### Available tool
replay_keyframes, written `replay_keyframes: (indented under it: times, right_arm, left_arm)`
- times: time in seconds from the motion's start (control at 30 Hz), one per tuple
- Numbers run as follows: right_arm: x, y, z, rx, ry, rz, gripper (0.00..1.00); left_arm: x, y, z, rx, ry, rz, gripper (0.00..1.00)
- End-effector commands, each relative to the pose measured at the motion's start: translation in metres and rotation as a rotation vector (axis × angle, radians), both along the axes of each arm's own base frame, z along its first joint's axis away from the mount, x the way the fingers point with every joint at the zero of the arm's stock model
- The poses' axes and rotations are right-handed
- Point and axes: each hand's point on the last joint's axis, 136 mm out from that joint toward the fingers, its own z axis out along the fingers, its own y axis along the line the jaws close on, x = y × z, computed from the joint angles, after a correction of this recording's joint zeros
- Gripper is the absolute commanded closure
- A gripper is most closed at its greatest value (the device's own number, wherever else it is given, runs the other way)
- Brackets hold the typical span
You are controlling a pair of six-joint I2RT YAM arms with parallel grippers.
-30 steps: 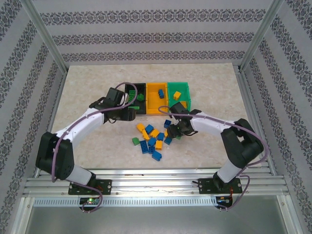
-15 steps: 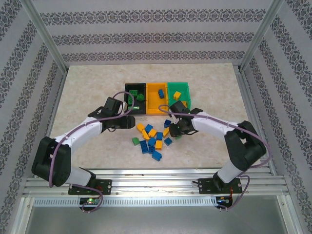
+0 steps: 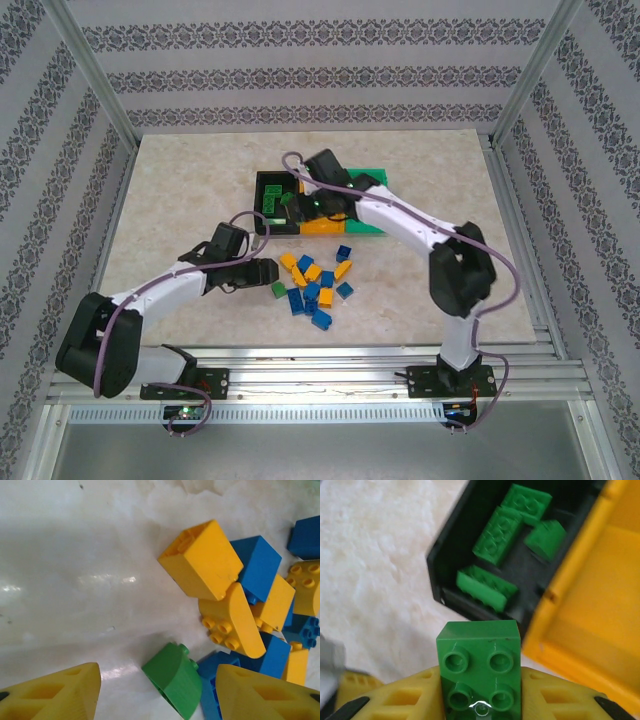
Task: Sort the legos into containers by color
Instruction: Place the lego in the container, then pick up the lego from the middle-left of the table.
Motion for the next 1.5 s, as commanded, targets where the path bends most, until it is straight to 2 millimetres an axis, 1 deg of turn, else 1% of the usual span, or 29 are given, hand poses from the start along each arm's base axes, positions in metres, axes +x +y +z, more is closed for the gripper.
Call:
replay_keyframes:
  times: [0.0,0.03,0.07,0.1,0.17,0.27,0.33,0.47,0.63,0.73,0.83,0.93,1.0,1.1,1.17,1.3,1.33,1.37,1.47]
  right_arm:
    - [0.026,0.020,0.007,0.045,0.023,-0.004,0.61]
    - [0.035,0.023,0.008,0.040,0.015,-0.012,0.58]
    - [0.041,0.026,0.008,0.030,0.011,-0.014,0.52]
    - [0.043,0.028,0.009,0.028,0.010,-0.008,0.50]
    - [0.040,0.030,0.010,0.036,0.008,0.002,0.48]
    - [0.028,0.028,0.009,0.062,0.017,0.009,0.47]
    - [0.018,0.023,0.005,0.057,0.029,0.015,0.47]
    - [0.001,0.004,0.000,0.040,0.027,-0.002,0.47]
    - [-0.015,-0.015,-0.002,0.014,0.022,-0.016,0.46]
    - [-0.025,-0.021,-0.003,0.022,0.030,-0.021,0.46]
    - [-0.030,-0.024,-0.004,0.046,0.044,-0.026,0.46]
    - [-0.034,-0.028,-0.005,0.046,0.044,-0.031,0.46]
    - [-0.035,-0.033,-0.007,0.039,0.038,-0.045,0.46]
    - [-0.037,-0.039,-0.011,0.045,0.049,-0.055,0.47]
    - [-0.038,-0.044,-0.016,0.041,0.051,-0.067,0.47]
    - [-0.040,-0.049,-0.020,0.043,0.062,-0.080,0.47]
    - [-0.041,-0.052,-0.021,0.040,0.060,-0.085,0.47]
    - [-0.041,-0.053,-0.021,0.039,0.058,-0.090,0.47]
    - [-0.043,-0.058,-0.021,0.041,0.060,-0.098,0.47]
  left_arm:
    - [-0.002,-0.017,0.007,-0.064,-0.017,-0.021,0.38]
    - [-0.006,-0.021,0.008,-0.069,-0.012,-0.042,0.38]
    - [-0.010,-0.024,0.008,-0.062,-0.007,-0.063,0.38]
    - [-0.013,-0.026,0.007,-0.050,-0.007,-0.078,0.38]
    - [-0.020,-0.028,0.006,-0.037,-0.006,-0.106,0.37]
    - [-0.028,-0.024,0.002,-0.002,0.003,-0.138,0.34]
    - [-0.029,-0.020,0.000,0.034,-0.003,-0.149,0.34]
    - [-0.029,-0.018,-0.002,0.087,0.010,-0.188,0.33]
    - [-0.029,-0.025,-0.012,0.120,0.050,-0.230,0.34]
    - [-0.020,-0.022,-0.018,0.187,0.039,-0.205,0.34]
    - [-0.014,-0.022,-0.021,0.209,0.049,-0.183,0.40]
    - [-0.014,-0.023,-0.028,0.209,0.061,-0.170,0.46]
    - [-0.016,-0.024,-0.029,0.205,0.077,-0.178,0.48]
    - [-0.017,-0.020,-0.033,0.214,0.078,-0.150,0.50]
    - [-0.019,-0.024,-0.034,0.185,0.089,-0.145,0.53]
    - [-0.021,-0.025,-0.040,0.169,0.096,-0.122,0.62]
    - [-0.021,-0.026,-0.040,0.164,0.096,-0.124,0.67]
    - [-0.020,-0.027,-0.039,0.165,0.100,-0.130,0.71]
    - [-0.015,-0.023,-0.032,0.191,0.076,-0.119,0.76]
